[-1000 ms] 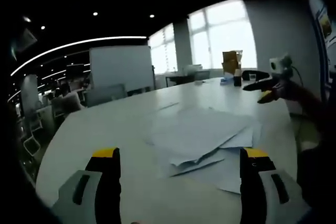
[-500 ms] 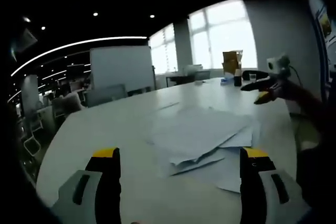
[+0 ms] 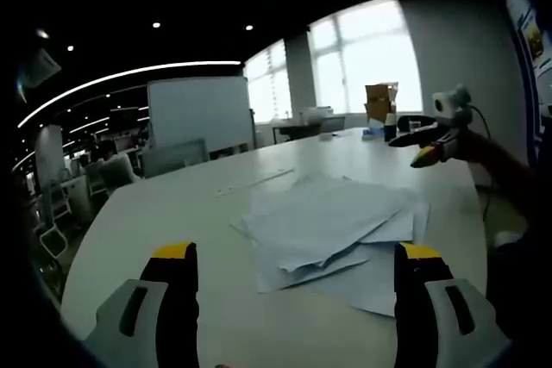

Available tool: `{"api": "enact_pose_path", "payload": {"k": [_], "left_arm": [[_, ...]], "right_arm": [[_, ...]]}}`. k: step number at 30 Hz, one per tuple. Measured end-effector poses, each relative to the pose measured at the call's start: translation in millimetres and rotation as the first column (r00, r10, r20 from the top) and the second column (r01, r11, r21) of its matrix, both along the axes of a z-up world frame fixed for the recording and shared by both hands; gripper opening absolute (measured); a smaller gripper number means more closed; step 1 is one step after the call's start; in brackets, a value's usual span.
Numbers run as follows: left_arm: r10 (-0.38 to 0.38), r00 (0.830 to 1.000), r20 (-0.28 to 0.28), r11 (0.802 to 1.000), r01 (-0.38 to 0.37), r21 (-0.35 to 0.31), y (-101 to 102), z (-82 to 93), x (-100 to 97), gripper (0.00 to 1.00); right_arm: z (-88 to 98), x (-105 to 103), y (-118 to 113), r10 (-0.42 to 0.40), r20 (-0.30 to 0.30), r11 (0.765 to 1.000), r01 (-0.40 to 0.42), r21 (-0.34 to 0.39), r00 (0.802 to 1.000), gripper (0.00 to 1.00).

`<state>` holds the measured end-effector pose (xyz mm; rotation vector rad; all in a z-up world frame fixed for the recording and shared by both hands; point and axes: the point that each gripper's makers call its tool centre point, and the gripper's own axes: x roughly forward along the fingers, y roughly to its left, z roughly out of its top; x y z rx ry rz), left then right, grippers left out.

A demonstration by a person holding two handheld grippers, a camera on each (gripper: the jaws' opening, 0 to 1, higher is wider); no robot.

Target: Organize the stack of printing papers by aligning and flattening the scattered papers on the table

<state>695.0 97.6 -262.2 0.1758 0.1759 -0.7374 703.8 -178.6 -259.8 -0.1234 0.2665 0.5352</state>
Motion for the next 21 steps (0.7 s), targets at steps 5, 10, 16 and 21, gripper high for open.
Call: {"api": "enact_pose_path", "payload": {"k": [5, 10, 16, 21], "left_arm": [[-0.001, 1.0, 0.001, 1.0, 0.001, -0.002, 0, 0.0, -0.2, 0.97], [-0.001, 1.0, 0.006, 1.0, 0.001, -0.002, 1, 2.1, -1.1, 0.97], [0.003, 1.0, 0.008, 1.0, -0.003, -0.002, 3, 2.3, -1.8, 0.97], [0.004, 1.0, 0.01, 1.0, -0.004, -0.005, 3, 3.0, -2.6, 0.97]], "right_arm": [[0.7, 3, 1, -0.001, 0.001, 1.0, 0.001, -0.006, 1.0, 0.86], [0.6, 8, 0, -0.004, 0.0, 1.0, 0.004, -0.004, 1.0, 0.86], [1.0, 9, 2, 0.005, -0.006, 1.0, -0.005, 0.017, 1.0, 0.86], [0.9, 12, 0, 0.001, -0.006, 1.0, -0.001, 0.02, 1.0, 0.86]]}}
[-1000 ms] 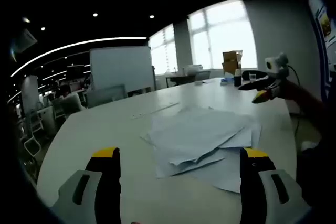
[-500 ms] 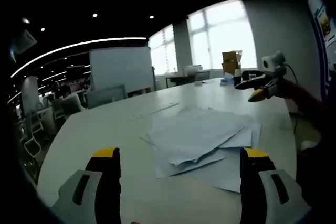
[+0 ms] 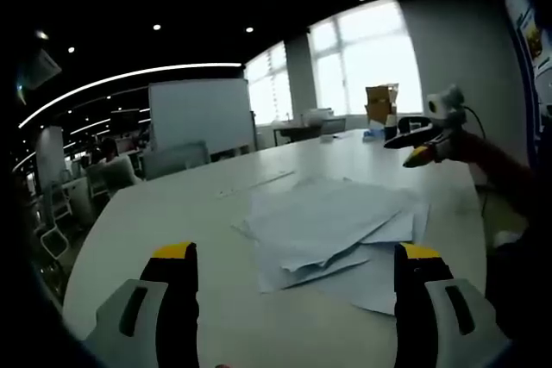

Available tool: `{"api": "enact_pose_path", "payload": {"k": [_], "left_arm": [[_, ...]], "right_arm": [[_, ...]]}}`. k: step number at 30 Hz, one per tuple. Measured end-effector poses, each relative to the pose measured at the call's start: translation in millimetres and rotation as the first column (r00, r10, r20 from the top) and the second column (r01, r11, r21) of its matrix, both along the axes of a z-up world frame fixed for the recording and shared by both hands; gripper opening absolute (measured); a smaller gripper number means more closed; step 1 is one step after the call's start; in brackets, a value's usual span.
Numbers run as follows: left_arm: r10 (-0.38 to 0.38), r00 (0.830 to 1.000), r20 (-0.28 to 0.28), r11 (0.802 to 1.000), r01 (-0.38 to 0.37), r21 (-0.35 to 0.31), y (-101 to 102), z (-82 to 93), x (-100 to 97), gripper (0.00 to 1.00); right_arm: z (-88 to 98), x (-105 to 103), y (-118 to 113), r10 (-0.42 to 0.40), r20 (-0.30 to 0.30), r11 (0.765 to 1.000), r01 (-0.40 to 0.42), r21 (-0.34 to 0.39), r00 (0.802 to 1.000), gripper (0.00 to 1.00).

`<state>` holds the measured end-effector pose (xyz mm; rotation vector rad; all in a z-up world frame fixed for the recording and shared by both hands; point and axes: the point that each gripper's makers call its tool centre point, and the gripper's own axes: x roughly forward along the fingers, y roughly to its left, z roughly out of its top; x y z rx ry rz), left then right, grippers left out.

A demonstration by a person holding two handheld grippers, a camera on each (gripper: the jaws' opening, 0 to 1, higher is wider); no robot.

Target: Organize the stack of printing papers by aligning and flattening the scattered papers on the table

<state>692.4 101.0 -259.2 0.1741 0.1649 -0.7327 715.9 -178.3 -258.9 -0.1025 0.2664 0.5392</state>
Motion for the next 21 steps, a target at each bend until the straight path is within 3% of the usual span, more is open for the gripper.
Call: {"api": "enact_pose_path", "payload": {"k": [21], "left_arm": [[0.0, 1.0, 0.001, 1.0, 0.0, 0.009, -3, -0.4, -1.4, 0.97]], "right_arm": [[0.5, 12, 0, -0.005, 0.009, 1.0, 0.005, -0.026, 1.0, 0.85]]}}
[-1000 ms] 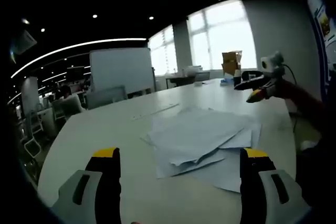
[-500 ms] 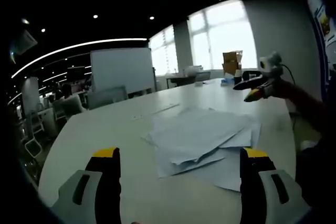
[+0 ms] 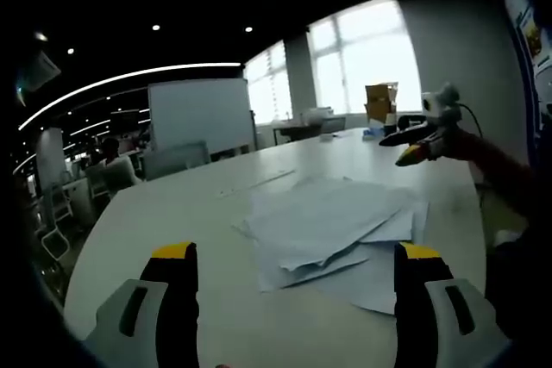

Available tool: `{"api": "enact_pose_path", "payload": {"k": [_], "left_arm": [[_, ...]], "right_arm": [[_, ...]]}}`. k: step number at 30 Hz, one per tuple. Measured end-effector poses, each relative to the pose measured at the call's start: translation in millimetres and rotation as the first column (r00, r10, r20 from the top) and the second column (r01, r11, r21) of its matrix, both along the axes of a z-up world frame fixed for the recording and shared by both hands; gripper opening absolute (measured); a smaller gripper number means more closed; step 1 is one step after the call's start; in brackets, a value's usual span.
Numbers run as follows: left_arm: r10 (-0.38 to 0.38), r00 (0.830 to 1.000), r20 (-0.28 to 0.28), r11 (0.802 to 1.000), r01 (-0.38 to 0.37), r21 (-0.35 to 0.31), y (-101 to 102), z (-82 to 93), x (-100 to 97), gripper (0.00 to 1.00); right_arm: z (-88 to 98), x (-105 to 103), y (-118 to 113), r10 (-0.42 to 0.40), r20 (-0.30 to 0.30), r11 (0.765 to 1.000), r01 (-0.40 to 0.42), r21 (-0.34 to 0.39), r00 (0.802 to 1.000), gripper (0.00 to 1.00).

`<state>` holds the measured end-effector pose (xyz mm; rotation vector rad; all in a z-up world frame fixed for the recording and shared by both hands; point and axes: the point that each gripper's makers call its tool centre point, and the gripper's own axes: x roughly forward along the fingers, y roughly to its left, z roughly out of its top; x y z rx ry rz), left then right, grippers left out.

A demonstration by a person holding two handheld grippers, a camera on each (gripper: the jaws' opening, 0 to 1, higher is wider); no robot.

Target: Organize the stack of printing papers by aligning and flattening the scattered papers on the table

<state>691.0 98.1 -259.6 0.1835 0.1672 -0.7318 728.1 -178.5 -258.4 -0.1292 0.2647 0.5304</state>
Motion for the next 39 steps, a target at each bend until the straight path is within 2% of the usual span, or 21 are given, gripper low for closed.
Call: {"api": "enact_pose_path", "payload": {"k": [25, 34, 39], "left_arm": [[-0.01, 1.0, 0.002, 1.0, 0.01, 0.001, -3, 2.5, -1.0, 0.97], [-0.01, 1.0, 0.003, 1.0, 0.01, 0.003, -3, 3.5, -1.6, 0.97], [-0.015, 1.0, 0.013, 1.0, 0.015, 0.003, -4, 6.8, -3.8, 0.97]], "right_arm": [[-2.8, 19, 5, 0.002, -0.01, 1.0, -0.002, -0.005, 1.0, 0.85], [-9.3, 26, 4, 0.0, -0.025, 1.0, 0.0, -0.001, 1.0, 0.85], [-12.9, 33, 3, -0.011, -0.025, 1.0, 0.01, -0.025, 1.0, 0.85]]}}
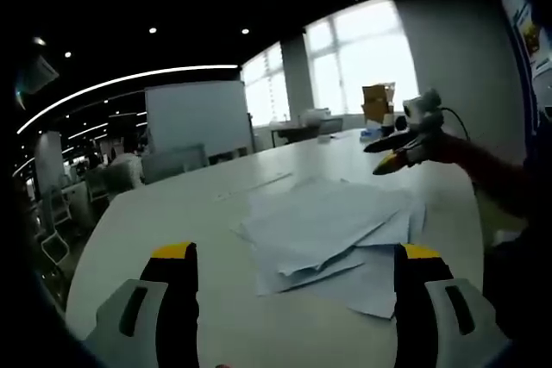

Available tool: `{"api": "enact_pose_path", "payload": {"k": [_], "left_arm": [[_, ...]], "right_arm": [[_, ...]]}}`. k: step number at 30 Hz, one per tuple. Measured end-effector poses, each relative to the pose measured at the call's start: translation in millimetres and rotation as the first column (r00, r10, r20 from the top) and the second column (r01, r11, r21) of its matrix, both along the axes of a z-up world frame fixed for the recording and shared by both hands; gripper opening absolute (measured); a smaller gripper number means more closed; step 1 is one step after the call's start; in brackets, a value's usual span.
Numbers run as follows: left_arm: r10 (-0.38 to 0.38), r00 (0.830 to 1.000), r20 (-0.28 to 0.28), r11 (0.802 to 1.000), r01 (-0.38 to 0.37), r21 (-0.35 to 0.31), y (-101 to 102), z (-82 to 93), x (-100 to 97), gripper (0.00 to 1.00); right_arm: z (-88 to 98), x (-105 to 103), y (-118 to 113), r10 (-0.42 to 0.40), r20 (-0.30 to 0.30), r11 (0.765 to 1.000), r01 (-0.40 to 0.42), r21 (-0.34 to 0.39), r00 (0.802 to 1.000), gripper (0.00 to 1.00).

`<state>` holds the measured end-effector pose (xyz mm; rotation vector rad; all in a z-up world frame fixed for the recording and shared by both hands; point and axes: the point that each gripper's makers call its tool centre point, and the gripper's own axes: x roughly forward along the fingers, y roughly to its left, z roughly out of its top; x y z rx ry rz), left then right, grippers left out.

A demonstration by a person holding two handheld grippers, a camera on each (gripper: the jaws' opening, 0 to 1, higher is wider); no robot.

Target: Organize the stack of printing papers by aligning and flattening the scattered papers on the table

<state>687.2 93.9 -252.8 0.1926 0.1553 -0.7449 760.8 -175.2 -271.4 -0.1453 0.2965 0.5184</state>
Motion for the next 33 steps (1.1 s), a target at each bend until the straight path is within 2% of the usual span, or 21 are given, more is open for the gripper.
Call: {"api": "enact_pose_path", "payload": {"k": [16, 33], "left_arm": [[0.005, 1.0, -0.002, 1.0, -0.005, 0.006, 2, -1.5, -1.1, 0.97], [0.004, 1.0, -0.003, 1.0, -0.004, 0.009, 3, -2.4, 0.0, 0.97]], "right_arm": [[-11.1, 9, 7, 0.008, -0.02, 1.0, -0.008, -0.001, 1.0, 0.85], [-24.8, 21, 1, -0.007, -0.05, 1.0, 0.007, -0.007, 0.999, 0.85]]}}
